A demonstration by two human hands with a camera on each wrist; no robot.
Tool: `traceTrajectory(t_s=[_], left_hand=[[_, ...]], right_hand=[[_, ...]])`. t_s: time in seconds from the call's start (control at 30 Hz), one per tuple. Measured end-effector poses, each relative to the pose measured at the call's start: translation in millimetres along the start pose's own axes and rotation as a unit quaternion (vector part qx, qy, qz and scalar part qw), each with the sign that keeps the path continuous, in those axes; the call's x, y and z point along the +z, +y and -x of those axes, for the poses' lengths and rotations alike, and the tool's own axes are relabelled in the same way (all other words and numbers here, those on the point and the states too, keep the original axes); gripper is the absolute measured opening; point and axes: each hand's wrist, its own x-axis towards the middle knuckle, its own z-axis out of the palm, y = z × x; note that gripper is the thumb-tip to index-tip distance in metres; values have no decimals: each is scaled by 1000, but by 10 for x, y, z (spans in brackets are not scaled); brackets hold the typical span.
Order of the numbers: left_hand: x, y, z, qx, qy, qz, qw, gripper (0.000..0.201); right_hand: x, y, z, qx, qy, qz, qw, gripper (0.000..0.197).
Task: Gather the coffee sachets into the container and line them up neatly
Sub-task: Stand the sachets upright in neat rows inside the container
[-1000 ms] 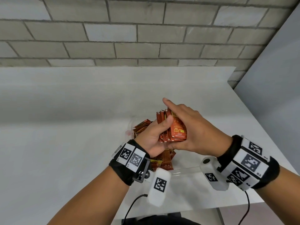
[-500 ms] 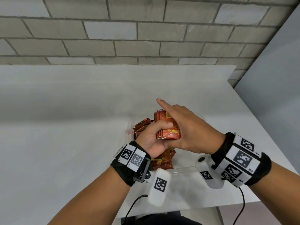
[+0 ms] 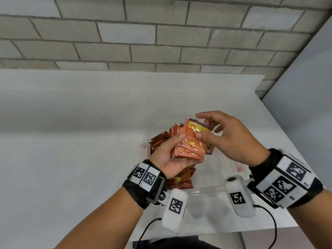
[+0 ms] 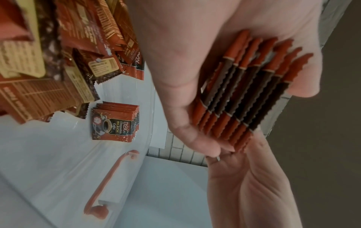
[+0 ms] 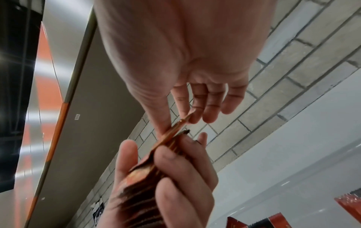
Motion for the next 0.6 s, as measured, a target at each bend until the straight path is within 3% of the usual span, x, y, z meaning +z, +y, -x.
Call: traceTrajectory(t_s=[0.07, 0.13, 0.2, 0.3, 0.4, 0.47, 0.6], left_hand=[[-10, -15, -2, -5, 17, 7, 1000, 78], [-14, -21, -2, 0, 24, 17, 1000, 79], [-9, -7, 0, 12, 17, 28, 999, 72], [-2, 10, -12, 30, 14, 44, 998, 71], [-14, 20, -22, 49, 11, 47, 998, 62], [-30, 27, -8, 52, 8, 36, 998, 54], [-10, 46, 9, 35, 38, 2, 999, 41]], right_hand=[[-34, 3, -15, 2, 40, -28, 999, 26], [-91, -33, -11, -10, 93, -75, 993, 24], [-116, -82, 23, -63, 115, -59, 990, 19], [-6, -84, 114, -136, 36, 36, 989, 7], [118, 11, 194, -141, -41, 100, 984, 25], [107, 9, 199, -139, -45, 93, 985, 32], [24, -22, 100, -112, 29, 75, 990, 33]])
